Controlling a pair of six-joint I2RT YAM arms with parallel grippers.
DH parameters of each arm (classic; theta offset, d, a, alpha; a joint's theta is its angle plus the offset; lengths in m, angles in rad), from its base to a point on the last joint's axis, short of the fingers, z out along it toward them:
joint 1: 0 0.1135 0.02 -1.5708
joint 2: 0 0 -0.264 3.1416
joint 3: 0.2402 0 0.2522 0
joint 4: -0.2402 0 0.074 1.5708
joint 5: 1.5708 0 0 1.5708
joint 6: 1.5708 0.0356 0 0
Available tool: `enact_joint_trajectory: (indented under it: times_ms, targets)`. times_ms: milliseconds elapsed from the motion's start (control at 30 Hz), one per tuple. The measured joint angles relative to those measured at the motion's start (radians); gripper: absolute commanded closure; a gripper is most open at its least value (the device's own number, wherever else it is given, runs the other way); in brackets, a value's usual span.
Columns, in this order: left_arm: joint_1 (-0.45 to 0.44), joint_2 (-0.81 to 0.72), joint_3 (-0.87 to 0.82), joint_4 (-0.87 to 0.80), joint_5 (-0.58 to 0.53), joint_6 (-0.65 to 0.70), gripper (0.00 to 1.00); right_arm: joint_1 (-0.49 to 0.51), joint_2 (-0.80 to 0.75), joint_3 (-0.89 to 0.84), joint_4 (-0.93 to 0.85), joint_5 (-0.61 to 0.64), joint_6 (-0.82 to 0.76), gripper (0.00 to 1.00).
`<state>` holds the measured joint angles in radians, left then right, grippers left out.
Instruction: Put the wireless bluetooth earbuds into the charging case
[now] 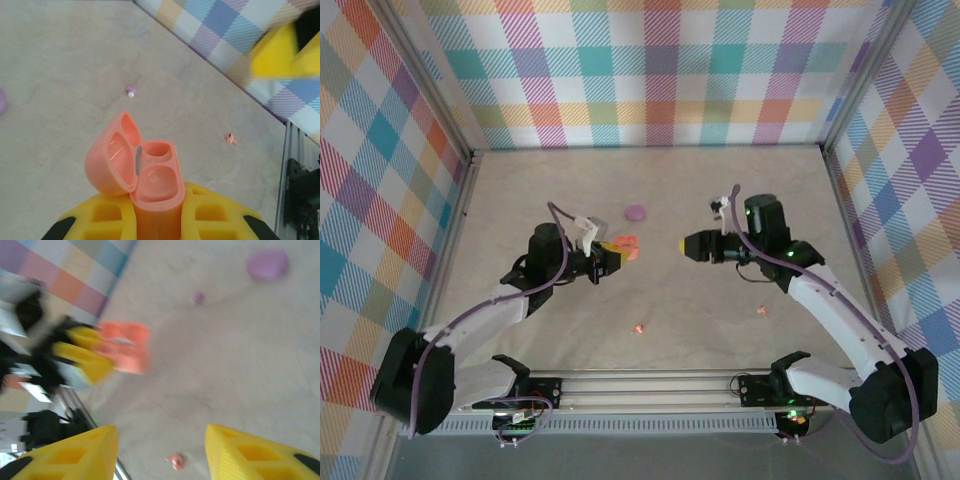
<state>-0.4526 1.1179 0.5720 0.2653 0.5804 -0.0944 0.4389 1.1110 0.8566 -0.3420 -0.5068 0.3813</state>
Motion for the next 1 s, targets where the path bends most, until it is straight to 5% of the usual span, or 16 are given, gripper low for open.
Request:
enact_joint_trajectory:
  times_ms: [533,1000]
  targets:
    - [0.000,-0.447,-0.093,-0.319,-0.351,-0.072,1.00,0.507,0.301,-0.183,0.134,0.220,-0.134,0.53]
    - [0.000,-0.526,-0.094,-0.402,-0.426,-0.092,1.00,0.595,0.520,-0.025,0.032,0.362,-0.161,0.54]
